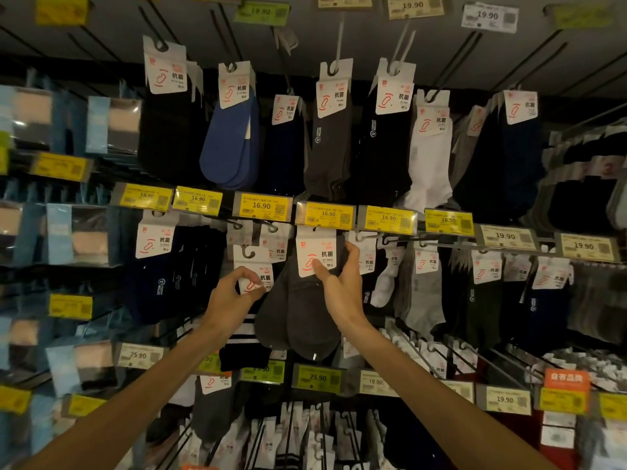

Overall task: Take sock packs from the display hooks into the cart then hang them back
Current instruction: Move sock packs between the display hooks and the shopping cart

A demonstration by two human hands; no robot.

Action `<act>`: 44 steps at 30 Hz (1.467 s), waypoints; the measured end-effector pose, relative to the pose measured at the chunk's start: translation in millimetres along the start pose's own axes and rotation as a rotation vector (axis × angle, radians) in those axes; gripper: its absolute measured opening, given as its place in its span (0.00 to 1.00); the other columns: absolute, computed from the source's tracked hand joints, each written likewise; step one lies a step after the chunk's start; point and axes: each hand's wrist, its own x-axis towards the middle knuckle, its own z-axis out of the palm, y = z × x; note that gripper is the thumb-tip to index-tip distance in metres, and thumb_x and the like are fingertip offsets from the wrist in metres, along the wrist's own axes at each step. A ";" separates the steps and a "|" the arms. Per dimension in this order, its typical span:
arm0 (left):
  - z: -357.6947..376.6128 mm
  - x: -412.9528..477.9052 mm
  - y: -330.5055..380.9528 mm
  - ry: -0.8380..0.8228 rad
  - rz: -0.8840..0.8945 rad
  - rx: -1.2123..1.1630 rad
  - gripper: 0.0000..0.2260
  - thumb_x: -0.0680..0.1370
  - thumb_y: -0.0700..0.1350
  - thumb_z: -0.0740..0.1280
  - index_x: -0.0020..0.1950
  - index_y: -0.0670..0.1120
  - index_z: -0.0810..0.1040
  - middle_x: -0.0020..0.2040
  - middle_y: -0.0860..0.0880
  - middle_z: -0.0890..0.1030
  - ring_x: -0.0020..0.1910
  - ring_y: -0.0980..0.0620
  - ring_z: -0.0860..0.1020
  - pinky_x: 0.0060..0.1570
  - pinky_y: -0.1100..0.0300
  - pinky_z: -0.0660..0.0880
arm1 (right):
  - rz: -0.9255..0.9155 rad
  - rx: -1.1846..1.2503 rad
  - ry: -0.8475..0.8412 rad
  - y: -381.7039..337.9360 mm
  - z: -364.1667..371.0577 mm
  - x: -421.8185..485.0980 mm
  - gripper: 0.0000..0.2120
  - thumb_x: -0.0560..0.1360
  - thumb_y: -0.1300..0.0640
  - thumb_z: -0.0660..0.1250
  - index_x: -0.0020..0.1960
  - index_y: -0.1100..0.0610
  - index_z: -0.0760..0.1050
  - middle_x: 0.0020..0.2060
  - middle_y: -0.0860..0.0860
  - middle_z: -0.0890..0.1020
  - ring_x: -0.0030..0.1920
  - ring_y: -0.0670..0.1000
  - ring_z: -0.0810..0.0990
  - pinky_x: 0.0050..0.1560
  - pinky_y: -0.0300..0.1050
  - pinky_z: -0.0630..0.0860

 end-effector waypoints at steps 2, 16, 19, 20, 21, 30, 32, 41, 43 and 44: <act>1.7 1.2 2.8 -0.052 0.025 -0.004 0.06 0.77 0.39 0.70 0.43 0.48 0.77 0.51 0.50 0.80 0.56 0.50 0.77 0.49 0.58 0.76 | 0.007 0.002 -0.003 1.2 -0.1 0.2 0.26 0.76 0.60 0.70 0.70 0.50 0.63 0.53 0.41 0.80 0.58 0.44 0.78 0.66 0.51 0.73; 40.5 -10.7 43.3 -0.134 -0.153 -0.215 0.16 0.83 0.55 0.58 0.53 0.51 0.84 0.48 0.52 0.86 0.49 0.55 0.83 0.45 0.64 0.78 | 0.087 0.280 0.046 -7.8 8.5 11.8 0.28 0.77 0.61 0.69 0.72 0.49 0.61 0.60 0.50 0.79 0.59 0.49 0.79 0.61 0.49 0.77; 51.5 -12.8 38.2 -0.153 -0.106 -0.247 0.18 0.83 0.59 0.57 0.59 0.52 0.82 0.52 0.54 0.85 0.53 0.57 0.83 0.45 0.67 0.78 | 0.166 0.345 0.040 -8.1 9.5 16.7 0.25 0.76 0.58 0.70 0.70 0.51 0.65 0.57 0.52 0.81 0.56 0.50 0.81 0.56 0.48 0.80; 53.2 -13.6 38.7 -0.152 -0.119 -0.268 0.18 0.83 0.59 0.56 0.59 0.53 0.81 0.52 0.54 0.85 0.52 0.59 0.83 0.44 0.68 0.78 | 0.196 0.364 0.027 -8.0 8.9 17.8 0.25 0.76 0.57 0.70 0.70 0.52 0.65 0.57 0.52 0.81 0.55 0.50 0.82 0.55 0.47 0.80; 54.8 -14.6 39.2 -0.150 -0.131 -0.291 0.18 0.83 0.58 0.55 0.58 0.53 0.81 0.51 0.54 0.84 0.50 0.61 0.83 0.43 0.69 0.78 | 0.214 0.372 0.008 -8.1 8.2 18.5 0.24 0.76 0.56 0.70 0.69 0.52 0.66 0.56 0.52 0.82 0.54 0.50 0.82 0.53 0.46 0.80; 78.6 -20.9 49.5 -0.142 -0.229 -0.394 0.22 0.78 0.67 0.50 0.55 0.59 0.79 0.54 0.51 0.83 0.53 0.55 0.81 0.51 0.60 0.78 | 0.077 0.252 -0.002 -3.0 5.4 22.0 0.16 0.78 0.57 0.67 0.64 0.49 0.70 0.54 0.47 0.82 0.55 0.47 0.81 0.57 0.47 0.79; 77.3 -20.9 51.1 -0.145 -0.209 -0.405 0.22 0.77 0.68 0.52 0.56 0.59 0.79 0.54 0.52 0.84 0.53 0.55 0.82 0.53 0.58 0.78 | 0.061 0.248 -0.006 -2.3 4.7 22.7 0.15 0.78 0.58 0.67 0.63 0.49 0.71 0.54 0.47 0.82 0.55 0.47 0.82 0.56 0.46 0.79; 64.0 -8.4 54.5 -0.079 -0.140 -0.318 0.22 0.79 0.61 0.63 0.62 0.47 0.81 0.55 0.50 0.84 0.54 0.53 0.83 0.55 0.57 0.80 | 0.227 0.221 -0.086 -34.1 -12.0 56.2 0.02 0.75 0.61 0.70 0.48 0.58 0.79 0.38 0.52 0.85 0.38 0.49 0.84 0.36 0.40 0.79; 61.0 -8.0 53.5 -0.091 -0.130 -0.303 0.21 0.79 0.60 0.63 0.62 0.46 0.82 0.56 0.50 0.84 0.54 0.53 0.83 0.55 0.58 0.80 | 0.209 0.168 -0.083 -30.9 -12.5 60.7 0.02 0.76 0.61 0.68 0.47 0.56 0.79 0.41 0.51 0.84 0.42 0.48 0.84 0.40 0.40 0.79; 60.4 -7.8 53.5 -0.092 -0.126 -0.300 0.21 0.79 0.60 0.63 0.62 0.46 0.82 0.55 0.50 0.85 0.54 0.54 0.83 0.53 0.60 0.80 | 0.200 0.165 -0.084 -28.8 -12.1 61.8 0.02 0.77 0.61 0.68 0.48 0.56 0.79 0.42 0.52 0.85 0.43 0.49 0.84 0.43 0.42 0.80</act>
